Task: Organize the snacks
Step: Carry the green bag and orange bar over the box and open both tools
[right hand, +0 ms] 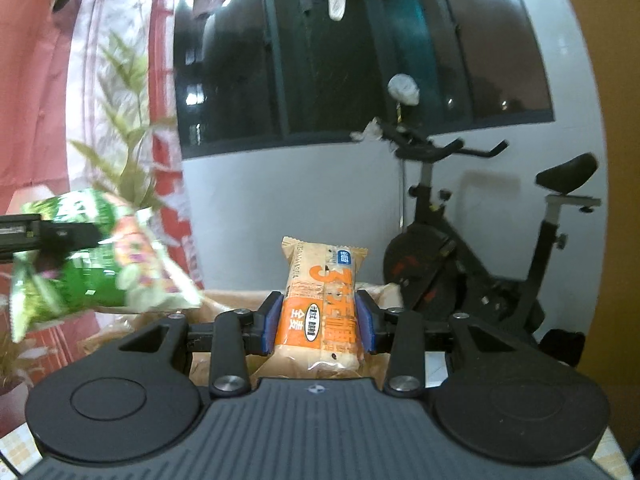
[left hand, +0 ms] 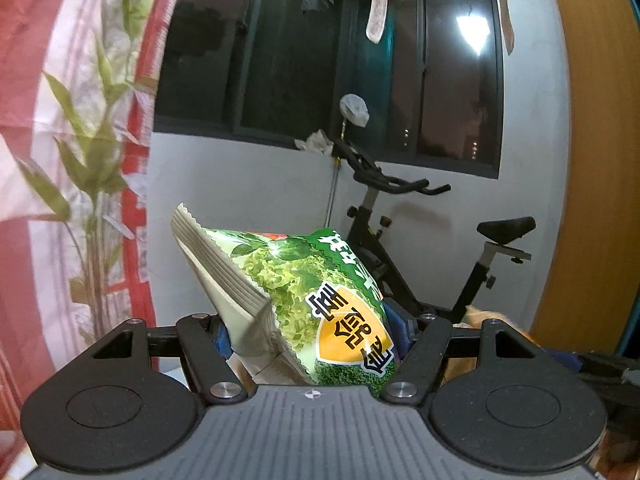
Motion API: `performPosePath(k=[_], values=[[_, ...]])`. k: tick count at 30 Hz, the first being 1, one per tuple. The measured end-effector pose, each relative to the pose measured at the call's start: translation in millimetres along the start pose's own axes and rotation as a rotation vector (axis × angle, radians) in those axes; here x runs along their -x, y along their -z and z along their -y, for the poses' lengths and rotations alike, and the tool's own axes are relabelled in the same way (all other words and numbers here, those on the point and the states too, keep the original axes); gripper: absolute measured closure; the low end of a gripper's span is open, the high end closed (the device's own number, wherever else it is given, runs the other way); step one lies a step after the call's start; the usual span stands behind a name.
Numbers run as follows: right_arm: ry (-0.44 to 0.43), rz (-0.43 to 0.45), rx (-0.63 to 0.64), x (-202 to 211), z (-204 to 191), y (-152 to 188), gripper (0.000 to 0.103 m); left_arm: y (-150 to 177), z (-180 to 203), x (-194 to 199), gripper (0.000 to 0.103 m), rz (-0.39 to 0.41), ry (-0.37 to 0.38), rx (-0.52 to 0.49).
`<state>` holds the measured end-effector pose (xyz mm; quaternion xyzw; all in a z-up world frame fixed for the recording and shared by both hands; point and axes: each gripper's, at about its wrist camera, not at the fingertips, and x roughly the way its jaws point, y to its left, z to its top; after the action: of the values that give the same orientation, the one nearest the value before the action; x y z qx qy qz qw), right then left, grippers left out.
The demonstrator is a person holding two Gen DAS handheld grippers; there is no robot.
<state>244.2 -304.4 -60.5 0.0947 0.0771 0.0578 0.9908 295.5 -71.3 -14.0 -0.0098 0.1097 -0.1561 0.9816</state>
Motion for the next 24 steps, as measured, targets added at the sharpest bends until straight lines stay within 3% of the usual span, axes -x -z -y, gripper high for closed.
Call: performPosePath(k=[7, 16, 19, 21, 24], values=[[-0.001, -0.063, -0.01, -21.2, -7.2, 8.5, 0.062, 13.0, 3.4, -34.0, 0.031, -0.061, 0.033, 0.018], [0.031, -0.109, -0.037, -30.8, -5.3, 19.4, 0.062, 22.2, -0.6, -56.2, 0.03, -0.158, -0.034, -0.068], [0.026, -0.122, -0.043, -33.4, -3.6, 19.3, 0.062, 23.1, -7.7, -57.2, 0.027, -0.189, -0.033, -0.069], [0.023, -0.124, -0.047, -32.4, -3.1, 19.3, 0.062, 22.3, -11.9, -55.0, 0.017, -0.193, -0.045, -0.068], [0.021, -0.119, -0.044, -28.7, -4.9, 19.3, 0.061, 18.3, -18.0, -49.2, 0.017, -0.179, -0.052, -0.063]])
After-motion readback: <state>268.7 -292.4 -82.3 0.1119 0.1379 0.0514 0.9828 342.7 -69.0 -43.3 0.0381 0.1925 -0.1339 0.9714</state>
